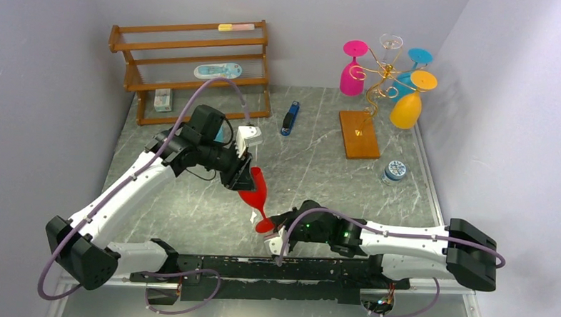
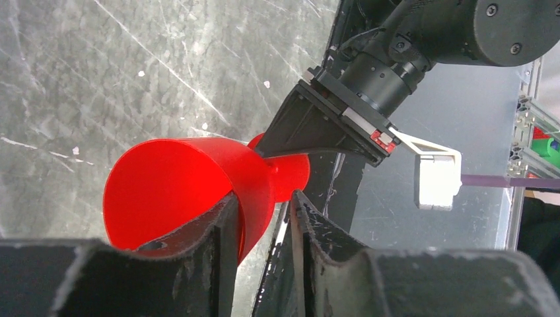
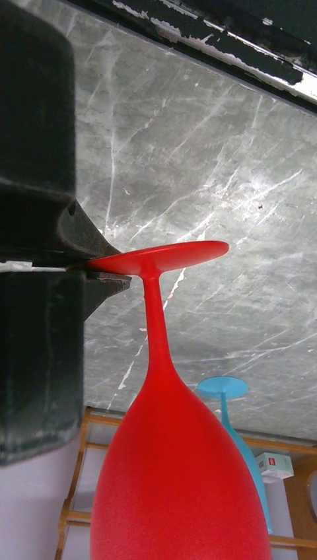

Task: Take the wine glass off the wine glass rack
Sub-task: Place the wine glass at the center of the board.

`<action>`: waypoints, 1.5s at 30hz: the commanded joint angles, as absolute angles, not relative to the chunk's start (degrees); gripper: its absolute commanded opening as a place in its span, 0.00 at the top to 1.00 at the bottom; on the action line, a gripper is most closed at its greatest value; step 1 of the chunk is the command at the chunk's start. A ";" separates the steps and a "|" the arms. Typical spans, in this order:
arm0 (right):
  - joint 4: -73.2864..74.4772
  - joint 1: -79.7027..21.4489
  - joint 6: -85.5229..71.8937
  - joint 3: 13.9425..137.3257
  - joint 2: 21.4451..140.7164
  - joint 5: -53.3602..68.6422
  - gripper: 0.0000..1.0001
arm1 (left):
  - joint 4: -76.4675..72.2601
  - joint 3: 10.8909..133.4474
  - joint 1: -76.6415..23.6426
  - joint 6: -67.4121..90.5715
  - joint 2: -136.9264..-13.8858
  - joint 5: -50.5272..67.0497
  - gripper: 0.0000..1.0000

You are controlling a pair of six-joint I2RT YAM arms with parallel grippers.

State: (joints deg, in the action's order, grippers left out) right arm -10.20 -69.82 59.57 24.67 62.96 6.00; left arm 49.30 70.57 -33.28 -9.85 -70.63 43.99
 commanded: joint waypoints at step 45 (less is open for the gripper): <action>-18.09 -70.02 60.75 25.40 61.90 0.93 0.70 | 54.12 73.14 -37.61 -9.62 -66.97 43.67 0.95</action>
State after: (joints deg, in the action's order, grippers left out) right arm -16.38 -70.08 62.41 23.51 61.63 1.91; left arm 53.21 74.02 -37.01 -8.64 -67.85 43.29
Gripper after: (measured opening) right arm 0.282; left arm 0.079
